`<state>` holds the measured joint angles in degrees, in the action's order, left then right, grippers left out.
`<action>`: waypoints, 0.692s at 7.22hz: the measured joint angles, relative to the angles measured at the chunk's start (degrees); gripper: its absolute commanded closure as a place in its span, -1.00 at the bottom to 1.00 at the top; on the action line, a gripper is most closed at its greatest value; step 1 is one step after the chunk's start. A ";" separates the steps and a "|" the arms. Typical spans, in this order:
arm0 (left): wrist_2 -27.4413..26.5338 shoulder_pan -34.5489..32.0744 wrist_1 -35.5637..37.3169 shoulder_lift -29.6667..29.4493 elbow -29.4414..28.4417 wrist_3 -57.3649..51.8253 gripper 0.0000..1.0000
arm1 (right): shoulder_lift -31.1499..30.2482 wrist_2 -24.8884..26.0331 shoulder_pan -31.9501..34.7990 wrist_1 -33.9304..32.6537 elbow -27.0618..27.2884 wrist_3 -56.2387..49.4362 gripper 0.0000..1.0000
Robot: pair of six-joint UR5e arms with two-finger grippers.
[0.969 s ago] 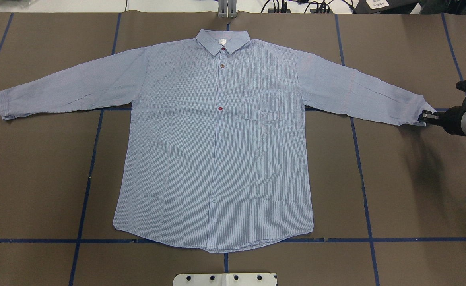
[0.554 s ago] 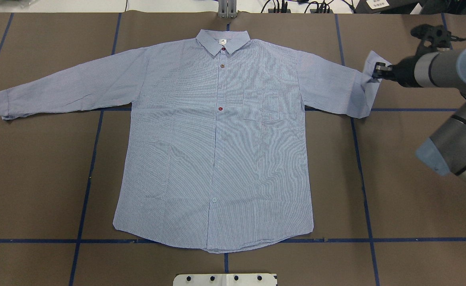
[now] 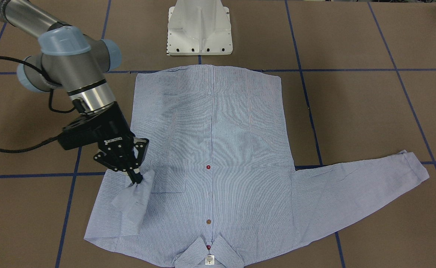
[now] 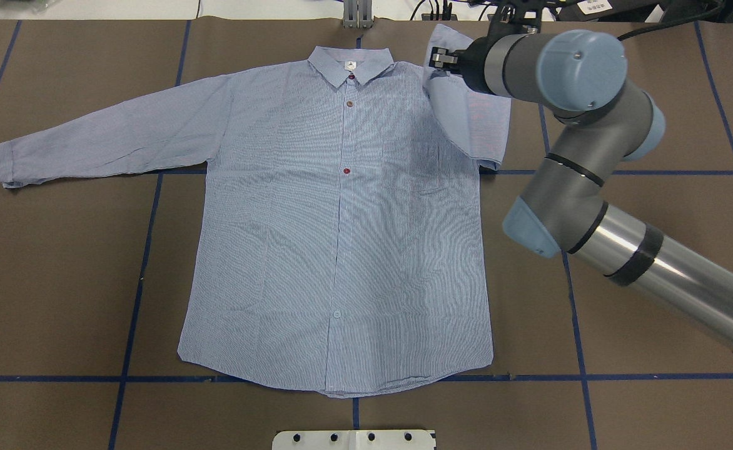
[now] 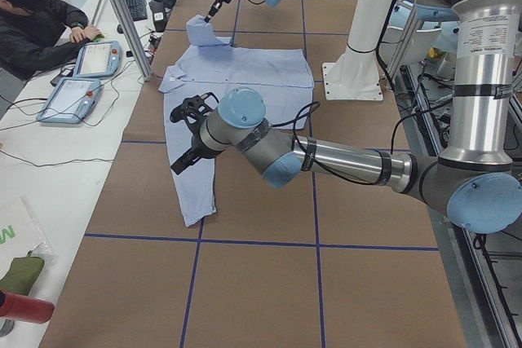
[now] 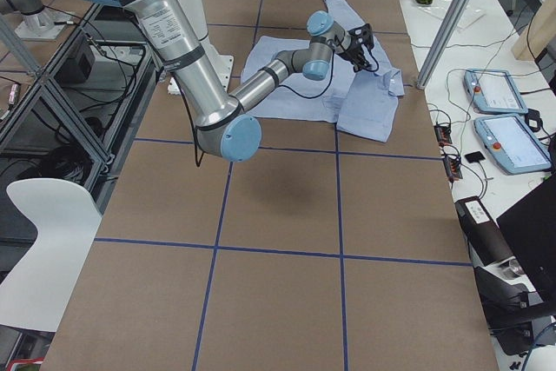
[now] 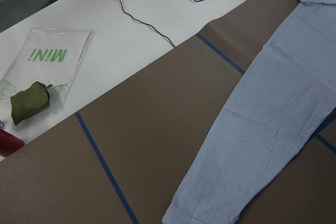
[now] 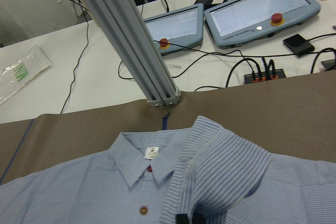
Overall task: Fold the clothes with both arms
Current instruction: 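Lift the cuff with the right gripper and fold it across the shirt front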
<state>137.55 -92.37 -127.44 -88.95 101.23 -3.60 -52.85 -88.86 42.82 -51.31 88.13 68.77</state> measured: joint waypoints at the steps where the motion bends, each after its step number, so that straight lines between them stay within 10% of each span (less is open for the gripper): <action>1: 0.00 0.00 0.00 0.00 0.01 0.05 -1.00 | 4.36 3.09 -2.85 -0.19 -3.82 0.60 1.00; 4: -0.02 0.00 0.00 0.00 -0.05 0.15 -1.00 | 13.66 7.56 -10.31 -1.16 -16.40 1.12 1.00; 5: -0.04 0.00 0.00 0.00 -0.04 0.16 -1.00 | 16.37 7.89 -12.06 -4.59 -18.68 1.22 -0.24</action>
<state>137.51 -92.37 -127.44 -88.94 101.18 -3.44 -36.49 -80.96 30.76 -55.90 69.45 69.99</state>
